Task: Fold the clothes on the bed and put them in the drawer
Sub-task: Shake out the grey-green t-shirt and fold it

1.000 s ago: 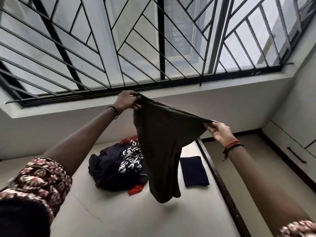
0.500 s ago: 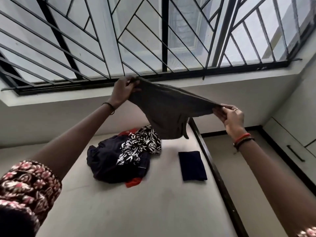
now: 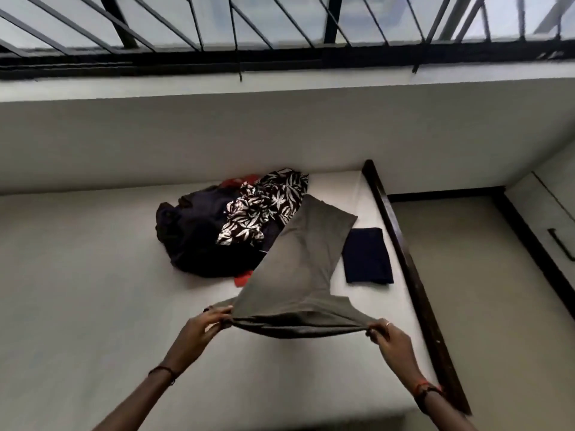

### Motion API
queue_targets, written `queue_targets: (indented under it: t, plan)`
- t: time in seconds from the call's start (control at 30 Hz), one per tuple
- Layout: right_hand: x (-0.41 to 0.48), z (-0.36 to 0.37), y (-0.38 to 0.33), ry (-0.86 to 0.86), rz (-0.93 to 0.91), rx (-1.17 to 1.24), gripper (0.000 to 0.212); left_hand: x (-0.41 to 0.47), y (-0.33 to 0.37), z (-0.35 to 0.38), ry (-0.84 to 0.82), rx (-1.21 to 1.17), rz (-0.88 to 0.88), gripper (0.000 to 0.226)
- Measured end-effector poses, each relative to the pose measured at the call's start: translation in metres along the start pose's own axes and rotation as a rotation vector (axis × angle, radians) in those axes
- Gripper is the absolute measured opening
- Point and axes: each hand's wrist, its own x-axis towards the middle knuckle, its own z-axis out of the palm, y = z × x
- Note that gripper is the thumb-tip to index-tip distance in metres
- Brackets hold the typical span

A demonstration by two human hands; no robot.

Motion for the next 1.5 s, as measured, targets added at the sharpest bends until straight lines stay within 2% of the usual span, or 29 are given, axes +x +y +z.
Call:
queue_targets:
  t: [0.1,0.2,0.27,0.3,0.33,0.37,0.4,0.43,0.47,0.5,0.53,0.6,0.67,0.73,0.87,0.93,0.97,1.03,1.17,1.27,1.37,1.43,1.5]
  plan:
    - [-0.035,0.046,0.06,-0.126,0.065,-0.125,0.042,-0.041,-0.067,0.035,-0.093,0.102,-0.09,0.031]
    - [-0.068,0.083,0.113,-0.294,0.117,-0.153,0.046,-0.078,-0.117,0.064,-0.113,0.12,-0.195,0.032]
    - [-0.083,0.102,0.125,-0.28,0.106,-0.169,0.03,-0.097,-0.142,0.08,-0.102,0.097,-0.255,0.031]
    - [-0.089,0.106,0.137,-0.352,0.112,-0.222,0.054,-0.105,-0.153,0.087,-0.094,0.099,-0.279,0.028]
    - [-0.097,0.111,0.132,-0.362,0.089,-0.328,0.02,-0.114,-0.165,0.094,-0.089,0.102,-0.308,0.026]
    - [-0.099,0.117,0.139,-0.366,0.049,-0.346,0.055,-0.121,-0.174,0.099,-0.091,0.103,-0.348,0.028]
    - [-0.097,0.117,0.138,-0.307,-0.054,-0.478,0.045,-0.127,-0.182,0.105,-0.092,0.09,-0.383,0.034]
    - [-0.094,0.12,0.135,-0.296,-0.008,-0.429,0.031,-0.133,-0.191,0.11,-0.089,0.081,-0.415,0.039]
    - [-0.088,0.117,0.13,-0.261,-0.038,-0.419,0.016,-0.136,-0.199,0.115,-0.087,0.08,-0.434,0.041]
    - [-0.078,0.117,0.124,-0.267,-0.061,-0.391,0.012,-0.139,-0.203,0.119,-0.101,0.07,-0.467,0.038]
    - [-0.068,0.113,0.117,-0.293,-0.183,-0.441,0.01,-0.14,-0.205,0.122,-0.103,0.07,-0.484,0.031]
    - [-0.043,0.111,0.089,-0.394,-0.188,-0.461,0.016,-0.138,-0.206,0.127,-0.104,0.089,-0.537,0.01]
    - [-0.01,0.112,0.057,-0.456,-0.163,-0.442,0.03,-0.135,-0.21,0.133,-0.092,0.111,-0.564,0.042]
    - [0.024,0.12,0.031,-0.513,-0.174,-0.493,0.03,-0.131,-0.214,0.138,-0.053,0.119,-0.553,0.056]
    - [0.092,0.152,-0.011,-0.615,-0.284,-0.577,0.011,-0.122,-0.219,0.135,-0.04,0.122,-0.572,0.048]
    - [0.123,0.174,-0.028,-0.673,-0.359,-0.615,0.01,-0.118,-0.225,0.133,-0.038,0.127,-0.596,0.046]
    - [0.138,0.185,-0.034,-0.684,-0.398,-0.626,0.012,-0.115,-0.226,0.13,-0.041,0.124,-0.605,0.034]
    - [0.166,0.209,-0.043,-0.683,-0.458,-0.661,0.015,-0.11,-0.232,0.129,-0.021,0.086,-0.614,0.012]
    - [0.206,0.257,-0.063,-0.693,-0.493,-0.722,0.019,-0.1,-0.241,0.124,0.005,-0.015,-0.679,0.02]
    - [0.226,0.287,-0.068,-0.69,-0.447,-0.8,0.017,-0.092,-0.246,0.12,-0.015,-0.046,-0.705,0.019]
    - [0.227,0.307,-0.066,-0.54,-0.408,-0.848,0.019,-0.083,-0.246,0.115,-0.044,-0.147,-0.738,0.019]
    - [0.205,0.317,-0.067,-0.393,-0.496,-0.874,0.022,-0.076,-0.246,0.109,-0.047,-0.217,-0.801,0.025]
    - [0.163,0.329,-0.065,-0.379,-0.611,-0.853,0.028,-0.072,-0.248,0.103,-0.101,-0.245,-0.836,0.019]
